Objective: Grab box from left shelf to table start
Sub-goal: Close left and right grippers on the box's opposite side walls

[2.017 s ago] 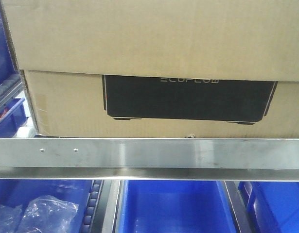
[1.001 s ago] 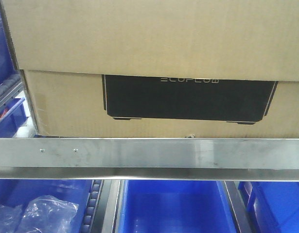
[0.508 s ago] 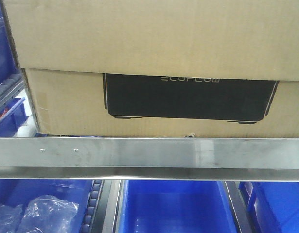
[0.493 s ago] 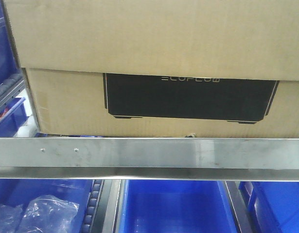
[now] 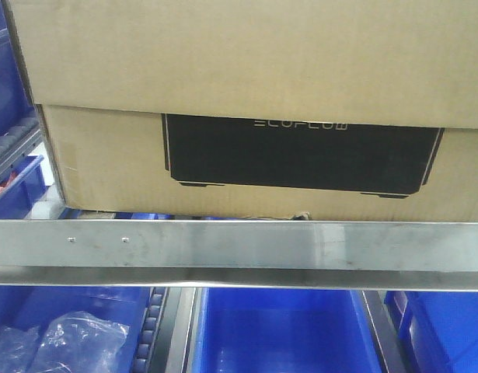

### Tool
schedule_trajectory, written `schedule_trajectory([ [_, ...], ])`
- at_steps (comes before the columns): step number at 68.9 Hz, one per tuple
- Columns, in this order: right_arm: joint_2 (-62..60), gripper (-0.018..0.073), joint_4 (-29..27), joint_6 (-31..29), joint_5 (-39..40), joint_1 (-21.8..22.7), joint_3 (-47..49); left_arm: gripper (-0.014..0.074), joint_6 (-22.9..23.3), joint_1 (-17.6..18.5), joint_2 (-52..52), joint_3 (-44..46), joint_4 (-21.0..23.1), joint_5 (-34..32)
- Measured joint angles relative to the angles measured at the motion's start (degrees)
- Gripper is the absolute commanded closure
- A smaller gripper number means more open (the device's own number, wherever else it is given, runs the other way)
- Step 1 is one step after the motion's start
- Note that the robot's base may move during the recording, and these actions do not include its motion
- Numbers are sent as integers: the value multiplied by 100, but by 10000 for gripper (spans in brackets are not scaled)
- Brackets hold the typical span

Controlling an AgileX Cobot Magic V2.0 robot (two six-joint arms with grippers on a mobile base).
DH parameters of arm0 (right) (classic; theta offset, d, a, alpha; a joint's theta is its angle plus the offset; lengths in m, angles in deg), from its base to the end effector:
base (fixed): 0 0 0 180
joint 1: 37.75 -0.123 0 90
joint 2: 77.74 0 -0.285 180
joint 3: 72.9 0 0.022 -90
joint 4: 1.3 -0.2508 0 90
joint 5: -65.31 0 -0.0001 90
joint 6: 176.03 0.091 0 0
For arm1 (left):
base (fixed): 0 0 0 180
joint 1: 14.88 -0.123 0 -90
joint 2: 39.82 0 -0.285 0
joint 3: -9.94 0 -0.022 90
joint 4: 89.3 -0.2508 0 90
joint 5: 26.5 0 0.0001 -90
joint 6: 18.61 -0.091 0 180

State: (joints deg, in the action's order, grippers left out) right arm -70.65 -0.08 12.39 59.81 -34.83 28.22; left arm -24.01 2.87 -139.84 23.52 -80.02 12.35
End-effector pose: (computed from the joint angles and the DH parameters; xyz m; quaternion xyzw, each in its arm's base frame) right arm 0.0567 -0.0031 0.1953 0.0639 0.7133 0.0254 0.6975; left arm 0.3522 -0.1224 0.3893 0.1457 0.8738 -0.1229 0.4474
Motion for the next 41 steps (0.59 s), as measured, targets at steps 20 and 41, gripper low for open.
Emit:
schedule_trajectory([
  [20,0,501,-18,0,57,0,1142,694,320,0,0,0,-35,0],
  [41,1292,273,-27,0,-1011,0,3042,694,392,0,0,8,-70,0],
])
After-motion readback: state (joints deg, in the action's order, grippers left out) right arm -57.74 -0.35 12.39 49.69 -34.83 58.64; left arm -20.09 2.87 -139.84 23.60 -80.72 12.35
